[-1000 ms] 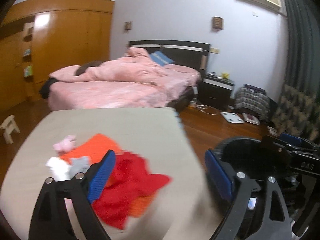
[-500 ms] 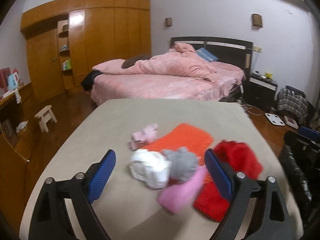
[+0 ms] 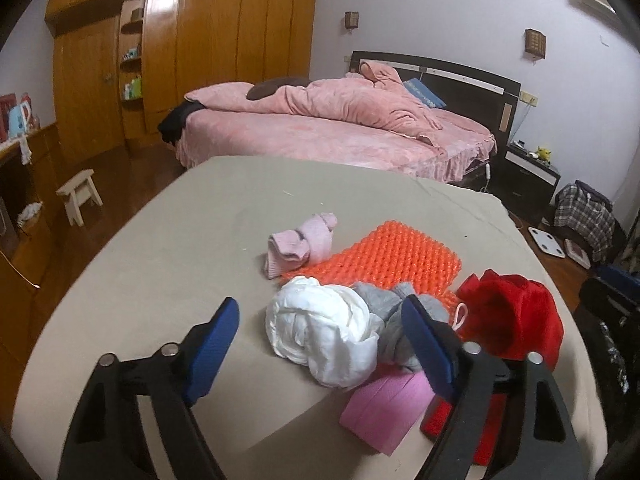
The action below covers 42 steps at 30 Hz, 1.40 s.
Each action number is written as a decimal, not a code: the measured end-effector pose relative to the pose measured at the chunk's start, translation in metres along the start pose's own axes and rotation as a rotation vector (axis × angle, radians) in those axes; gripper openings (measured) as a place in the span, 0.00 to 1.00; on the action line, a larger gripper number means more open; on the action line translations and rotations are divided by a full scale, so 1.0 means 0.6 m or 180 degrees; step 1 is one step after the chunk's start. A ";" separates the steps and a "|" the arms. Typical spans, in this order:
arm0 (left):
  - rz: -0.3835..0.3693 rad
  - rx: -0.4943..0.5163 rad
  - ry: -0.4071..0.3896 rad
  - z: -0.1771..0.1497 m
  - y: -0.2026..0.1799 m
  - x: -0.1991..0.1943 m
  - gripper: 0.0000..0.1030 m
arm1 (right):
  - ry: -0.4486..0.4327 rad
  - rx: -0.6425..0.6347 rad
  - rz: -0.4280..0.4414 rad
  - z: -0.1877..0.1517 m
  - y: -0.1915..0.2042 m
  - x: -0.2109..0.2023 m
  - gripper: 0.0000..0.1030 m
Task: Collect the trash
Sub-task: 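Return both tools to the remaining trash on the table, then grasp the white cloth with the left tool while the right grasps the grey knit glove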
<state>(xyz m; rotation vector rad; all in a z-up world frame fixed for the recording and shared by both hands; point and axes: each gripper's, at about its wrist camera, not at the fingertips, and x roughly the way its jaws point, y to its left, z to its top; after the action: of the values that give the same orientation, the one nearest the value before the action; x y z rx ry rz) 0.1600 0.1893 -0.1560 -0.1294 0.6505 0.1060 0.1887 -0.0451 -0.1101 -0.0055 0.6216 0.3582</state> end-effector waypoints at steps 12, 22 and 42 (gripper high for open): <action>-0.0087 -0.0099 0.0063 -0.002 0.008 0.002 0.35 | 0.0024 -0.0047 0.0020 -0.003 0.009 0.007 0.95; -0.0058 -0.0084 -0.0136 0.008 0.019 -0.046 0.26 | -0.0105 -0.0042 0.0162 0.015 0.035 0.002 0.95; 0.0167 -0.0201 -0.0131 -0.001 0.101 -0.056 0.26 | 0.0210 -0.0335 0.0576 0.013 0.172 0.092 0.77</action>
<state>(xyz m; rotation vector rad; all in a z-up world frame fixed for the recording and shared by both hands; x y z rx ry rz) 0.1249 0.2471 -0.1413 -0.1707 0.6099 0.1794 0.2008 0.0709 -0.1249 -0.0624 0.6697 0.5676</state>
